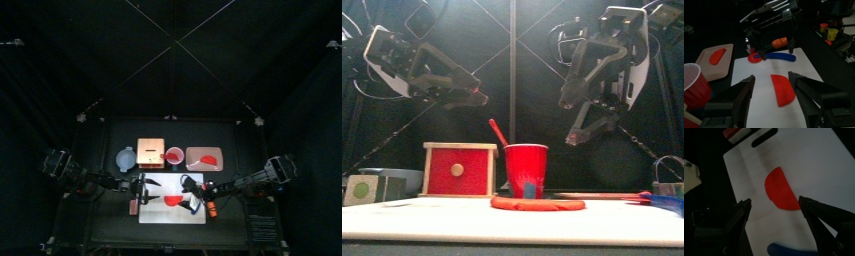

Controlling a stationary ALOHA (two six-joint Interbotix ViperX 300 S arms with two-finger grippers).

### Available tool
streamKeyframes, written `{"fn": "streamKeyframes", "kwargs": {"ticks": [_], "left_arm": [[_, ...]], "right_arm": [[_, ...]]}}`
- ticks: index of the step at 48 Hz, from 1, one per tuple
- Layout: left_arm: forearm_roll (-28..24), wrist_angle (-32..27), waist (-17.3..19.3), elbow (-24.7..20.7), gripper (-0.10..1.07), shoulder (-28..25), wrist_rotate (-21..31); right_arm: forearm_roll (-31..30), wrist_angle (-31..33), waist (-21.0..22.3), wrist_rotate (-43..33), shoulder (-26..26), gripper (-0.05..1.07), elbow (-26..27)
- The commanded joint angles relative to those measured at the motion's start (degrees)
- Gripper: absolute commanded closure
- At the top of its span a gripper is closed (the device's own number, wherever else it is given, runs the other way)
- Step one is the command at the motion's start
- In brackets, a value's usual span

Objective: Place both halves onto plate

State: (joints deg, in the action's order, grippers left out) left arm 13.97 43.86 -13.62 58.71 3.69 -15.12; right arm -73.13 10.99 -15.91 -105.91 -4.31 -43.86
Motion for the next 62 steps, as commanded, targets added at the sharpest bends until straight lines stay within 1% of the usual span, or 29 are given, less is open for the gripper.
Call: {"fn": "streamKeyframes", "kwargs": {"ticks": [1,9,21,32,40,46,52,58,62], "left_arm": [[0.8,0.4,-0.2,-1.3,0.07,0.2,0.1],[2.6,0.4,-0.5,-1.5,0.07,0.4,0.1],[4.0,0.4,-0.7,-1.2,0.07,0.6,0.0],[4.7,0.3,-0.8,-1.1,0.07,0.7,0.0],[5.3,0.3,-0.7,-1.1,0.07,0.6,0.0],[6.9,0.3,-0.7,-1.2,0.07,0.7,0.0],[8.2,0.3,-0.7,-1.1,0.07,0.7,0.0],[8.4,0.2,-0.8,-1.1,0.07,0.7,0.0],[8.4,0.2,-0.7,-1.3,0.07,0.6,0.0]], "right_arm": [[-4.7,0.4,-0.2,0.0,0.4,-0.01,2.0],[-10.6,0.4,-0.4,0.0,3.6,-0.01,3.7],[-14.0,-0.2,-0.4,0.0,9.2,-0.01,6.9],[-14.2,-1.2,-0.1,-0.1,12.7,-0.01,7.8],[-14.1,-1.4,0.1,-0.1,13.2,-0.01,7.7],[-14.1,-1.5,0.2,-0.1,13.4,-0.01,7.6],[-14.1,-2.9,0.2,-0.1,14.6,-0.01,7.8],[-14.2,-2.7,0.3,0.0,15.8,-0.01,8.0],[-14.2,-1.4,0.3,0.0,16.3,-0.01,8.1]]}}
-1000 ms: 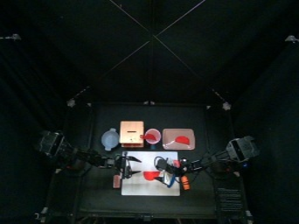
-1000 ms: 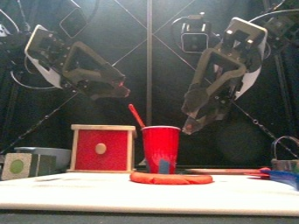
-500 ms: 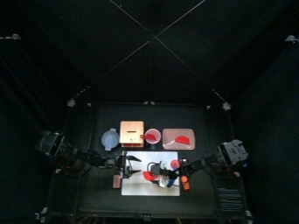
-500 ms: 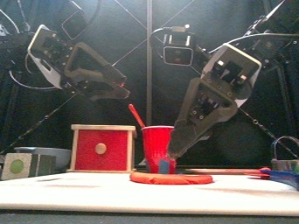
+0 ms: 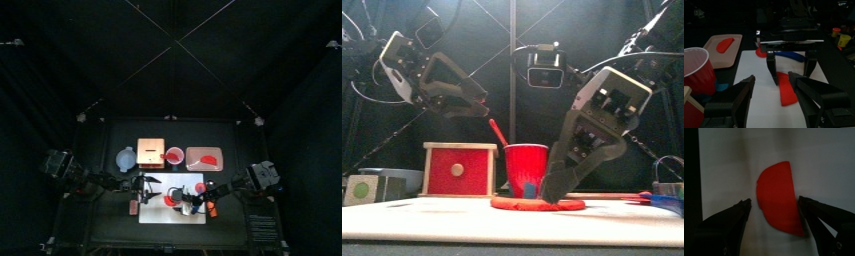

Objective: Place both halves onto plate

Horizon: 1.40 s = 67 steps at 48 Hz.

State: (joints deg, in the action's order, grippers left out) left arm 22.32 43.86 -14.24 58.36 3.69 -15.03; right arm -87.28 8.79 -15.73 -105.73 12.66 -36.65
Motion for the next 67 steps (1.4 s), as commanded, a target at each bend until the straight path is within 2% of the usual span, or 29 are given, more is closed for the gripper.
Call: {"fn": "streamKeyframes", "kwargs": {"ticks": [1,29,44,51,61,67], "left_arm": [[0.1,0.2,-0.1,-1.0,0.07,0.6,-0.1],[0.1,0.2,-0.1,-1.1,0.07,0.6,-0.1],[0.1,0.2,-0.1,-1.1,0.07,0.6,-0.1],[0.1,0.2,-0.1,-1.1,0.07,0.6,-0.1],[0.1,0.2,-0.1,-1.1,0.07,0.6,-0.1],[0.1,0.2,-0.1,-1.1,0.07,0.6,-0.1]], "right_arm": [[-0.1,0.9,0.1,-0.2,-0.6,-0.01,0.9],[1.7,1.1,0.1,-0.3,0.4,0.01,0.0],[2.4,1.3,0.0,-0.3,0.4,0.19,-0.2],[2.4,1.3,0.0,-0.3,0.4,0.24,-0.2],[2.4,1.3,0.1,-0.3,-1.6,0.24,0.3],[2.4,1.4,0.3,-0.3,-5.4,0.24,0.0]]}}
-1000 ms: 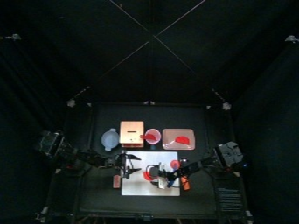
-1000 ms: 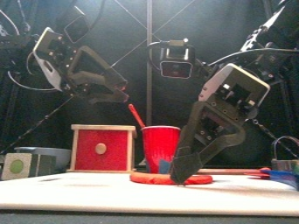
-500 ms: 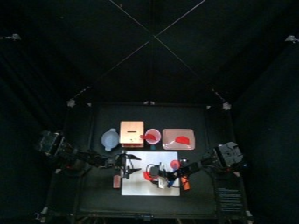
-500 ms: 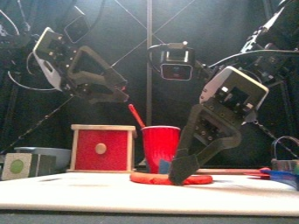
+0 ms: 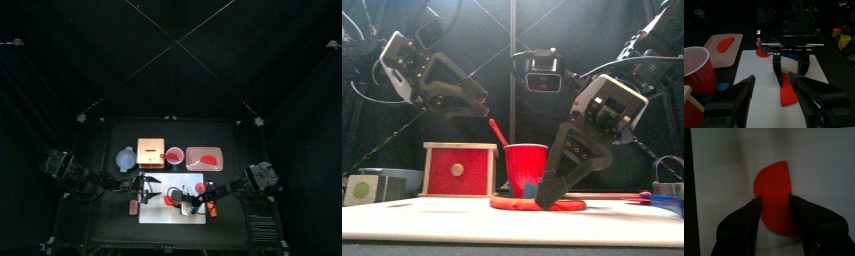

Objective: Place both halves onto plate

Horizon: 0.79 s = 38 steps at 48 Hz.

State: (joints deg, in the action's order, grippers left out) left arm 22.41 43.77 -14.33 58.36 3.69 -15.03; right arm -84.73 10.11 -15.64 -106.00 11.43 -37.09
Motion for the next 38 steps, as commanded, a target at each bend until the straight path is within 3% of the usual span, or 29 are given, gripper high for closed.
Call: {"fn": "streamKeyframes", "kwargs": {"ticks": [1,21,33,38], "left_arm": [[0.0,0.3,-0.1,-1.1,0.07,0.7,-0.1],[0.0,0.3,0.0,-1.3,0.07,0.6,-0.1],[0.0,0.3,0.0,-1.1,0.07,0.6,-0.1],[0.0,0.3,0.0,-1.1,0.07,0.5,-0.1]], "right_arm": [[-0.2,0.1,0.4,0.0,-4.9,0.24,0.4],[-0.5,2.7,4.4,0.1,-21.3,0.24,-7.7],[-1.6,3.6,12.5,0.1,-31.1,0.24,-16.8],[-3.4,3.5,18.5,0.2,-35.4,0.24,-21.0]]}}
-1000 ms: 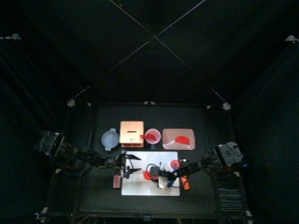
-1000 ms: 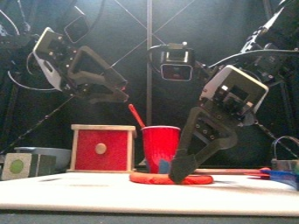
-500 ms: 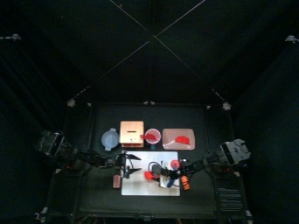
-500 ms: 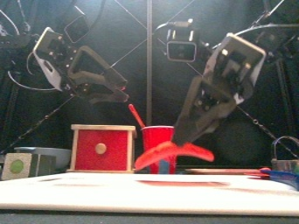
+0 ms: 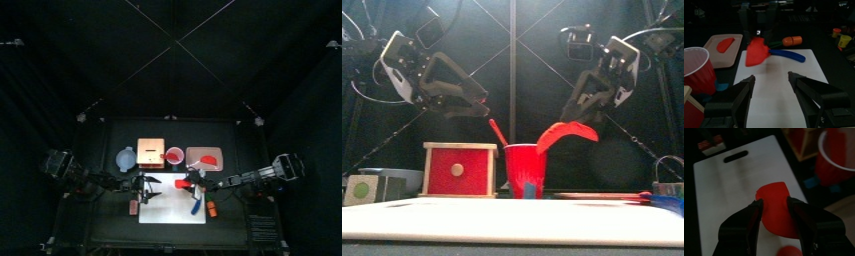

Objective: Place both halves onto plate

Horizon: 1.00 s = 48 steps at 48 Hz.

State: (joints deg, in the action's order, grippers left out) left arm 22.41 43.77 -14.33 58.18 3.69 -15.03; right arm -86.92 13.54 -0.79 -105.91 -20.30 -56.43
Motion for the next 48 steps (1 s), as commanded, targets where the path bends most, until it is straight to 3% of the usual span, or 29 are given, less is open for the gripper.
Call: {"fn": "streamKeyframes", "kwargs": {"ticks": [1,11,20,39,48], "left_arm": [[0.0,0.3,0.0,-1.0,0.07,0.4,-0.1],[0.0,0.3,0.4,-0.9,0.07,0.1,-0.1],[0.0,0.3,0.4,-0.9,0.07,0.2,-0.2],[0.0,0.3,0.4,-0.8,0.07,0.1,-0.1],[0.0,-0.1,0.4,-0.6,0.07,0.1,-0.1]], "right_arm": [[-1.8,0.0,5.0,0.1,-4.4,0.24,-2.4],[-8.8,-1.1,18.7,-0.1,-8.2,0.24,-7.5],[-10.7,-4.3,25.8,-0.1,-6.2,0.24,-7.9],[-10.4,-6.6,26.4,-0.2,2.5,0.22,-2.6],[-10.0,-6.8,25.8,-0.3,4.2,0.07,-2.4]]}}
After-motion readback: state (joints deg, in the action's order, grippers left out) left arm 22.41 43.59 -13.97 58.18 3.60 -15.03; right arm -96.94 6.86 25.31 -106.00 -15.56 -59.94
